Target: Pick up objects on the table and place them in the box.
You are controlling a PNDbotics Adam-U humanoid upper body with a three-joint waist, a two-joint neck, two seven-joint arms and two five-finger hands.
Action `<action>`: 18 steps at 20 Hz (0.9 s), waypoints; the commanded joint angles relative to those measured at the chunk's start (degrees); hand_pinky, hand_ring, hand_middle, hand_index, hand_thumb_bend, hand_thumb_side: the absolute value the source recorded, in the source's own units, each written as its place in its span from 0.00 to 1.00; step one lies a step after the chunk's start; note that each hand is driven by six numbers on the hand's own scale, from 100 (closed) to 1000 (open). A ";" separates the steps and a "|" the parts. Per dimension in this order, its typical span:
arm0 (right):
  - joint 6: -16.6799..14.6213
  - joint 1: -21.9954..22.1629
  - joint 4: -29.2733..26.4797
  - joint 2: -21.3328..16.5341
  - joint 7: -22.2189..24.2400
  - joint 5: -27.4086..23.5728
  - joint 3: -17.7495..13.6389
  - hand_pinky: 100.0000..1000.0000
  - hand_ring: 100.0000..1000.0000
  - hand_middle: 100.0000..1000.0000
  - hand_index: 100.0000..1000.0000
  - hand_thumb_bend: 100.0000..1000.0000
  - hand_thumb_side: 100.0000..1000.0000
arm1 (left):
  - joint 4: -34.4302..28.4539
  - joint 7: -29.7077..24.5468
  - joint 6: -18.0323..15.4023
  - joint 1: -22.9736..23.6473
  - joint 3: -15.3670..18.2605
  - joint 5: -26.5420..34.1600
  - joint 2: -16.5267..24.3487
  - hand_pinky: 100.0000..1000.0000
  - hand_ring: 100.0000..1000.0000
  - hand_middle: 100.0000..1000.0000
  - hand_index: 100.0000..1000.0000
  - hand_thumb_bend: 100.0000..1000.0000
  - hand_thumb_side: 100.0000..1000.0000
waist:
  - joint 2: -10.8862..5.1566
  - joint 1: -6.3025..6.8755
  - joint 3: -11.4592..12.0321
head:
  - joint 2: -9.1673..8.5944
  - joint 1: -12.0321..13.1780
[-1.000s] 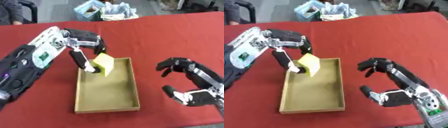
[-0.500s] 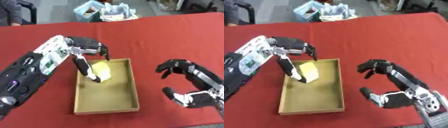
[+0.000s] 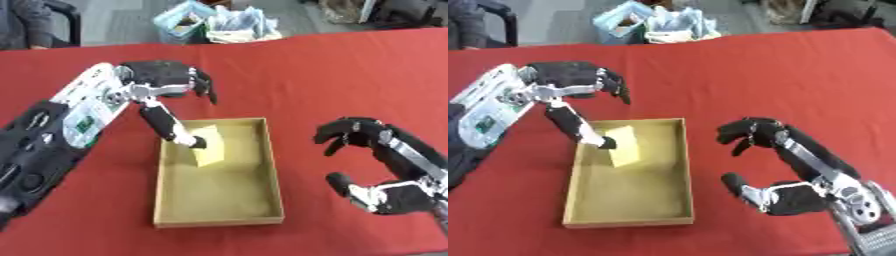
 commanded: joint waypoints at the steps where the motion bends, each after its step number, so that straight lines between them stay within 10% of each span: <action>1: 0.06 -0.05 -0.69 -0.83 -1.93 0.81 -1.49 0.59 0.77 0.74 0.85 0.20 0.31 | -3.88 2.00 3.14 0.66 3.32 3.14 3.41 0.71 0.67 0.67 0.76 0.35 0.55 | -1.06 -0.24 0.27 | -0.40 -0.16; 18: 0.38 1.99 -0.26 -2.15 -7.08 4.93 -5.95 0.60 0.77 0.74 0.90 0.26 0.31 | -15.32 5.58 10.21 12.78 12.97 13.91 9.28 0.70 0.64 0.63 0.73 0.30 0.56 | -0.76 -0.52 1.79 | -0.75 -0.62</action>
